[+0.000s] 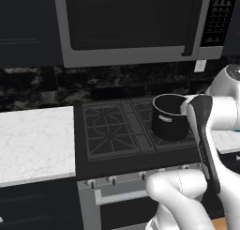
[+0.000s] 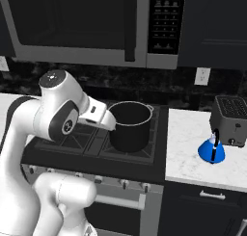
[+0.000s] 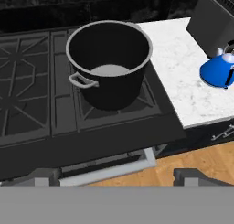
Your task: Pick the kettle from the counter and place it on a stove burner. Then turn the burner on.
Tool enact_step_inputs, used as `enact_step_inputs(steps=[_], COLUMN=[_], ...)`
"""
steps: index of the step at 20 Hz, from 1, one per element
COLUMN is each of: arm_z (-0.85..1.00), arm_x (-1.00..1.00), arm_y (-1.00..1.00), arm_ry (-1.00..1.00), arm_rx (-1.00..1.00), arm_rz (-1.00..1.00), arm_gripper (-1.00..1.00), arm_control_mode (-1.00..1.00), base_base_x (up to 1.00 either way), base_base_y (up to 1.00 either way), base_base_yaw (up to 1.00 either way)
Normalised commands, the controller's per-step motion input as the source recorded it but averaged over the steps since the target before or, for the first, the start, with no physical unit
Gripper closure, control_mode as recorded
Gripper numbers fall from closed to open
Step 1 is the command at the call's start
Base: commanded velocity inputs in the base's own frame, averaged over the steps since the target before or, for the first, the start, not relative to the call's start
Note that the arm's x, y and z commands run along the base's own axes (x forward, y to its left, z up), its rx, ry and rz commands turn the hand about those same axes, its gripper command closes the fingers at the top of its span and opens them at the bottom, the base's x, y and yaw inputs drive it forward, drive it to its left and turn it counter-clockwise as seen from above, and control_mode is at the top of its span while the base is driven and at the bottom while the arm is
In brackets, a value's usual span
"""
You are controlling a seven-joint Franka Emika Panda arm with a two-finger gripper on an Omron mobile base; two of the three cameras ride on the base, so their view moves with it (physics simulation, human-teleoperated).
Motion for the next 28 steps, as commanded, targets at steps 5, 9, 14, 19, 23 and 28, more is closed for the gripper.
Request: enact_step_inputs(steps=[5, 9, 14, 19, 23, 28], arm_z=[0.07, 0.03, -0.10, -0.29, -0.19, -0.24], arm_x=[0.02, 0.13, 0.29, 0.38, 0.47, 0.48], arm_y=[-1.00, -1.00, -0.98, -0.76, -0.64, -0.50], arm_ry=[0.07, 0.12, 0.06, 0.00, 0.00, 0.00], arm_rx=[0.00, 0.00, 0.00, 0.00, 0.01, 0.01], arm_rz=[-0.20, -0.20, -0.19, -0.12, -0.05, 0.00], arm_gripper=[-1.00, -1.00, -1.00, -1.00, -1.00, -1.00], arm_control_mode=[-1.00, -1.00, -1.00, -1.00, -1.00, -1.00], base_base_x=[0.00, 0.00, 0.00, 0.00, 0.00, 0.00], base_base_y=[0.00, 0.00, 0.00, 0.00, 0.00, 0.00], base_base_yaw=[0.00, 0.00, 0.00, 0.00, 0.00, 0.00])
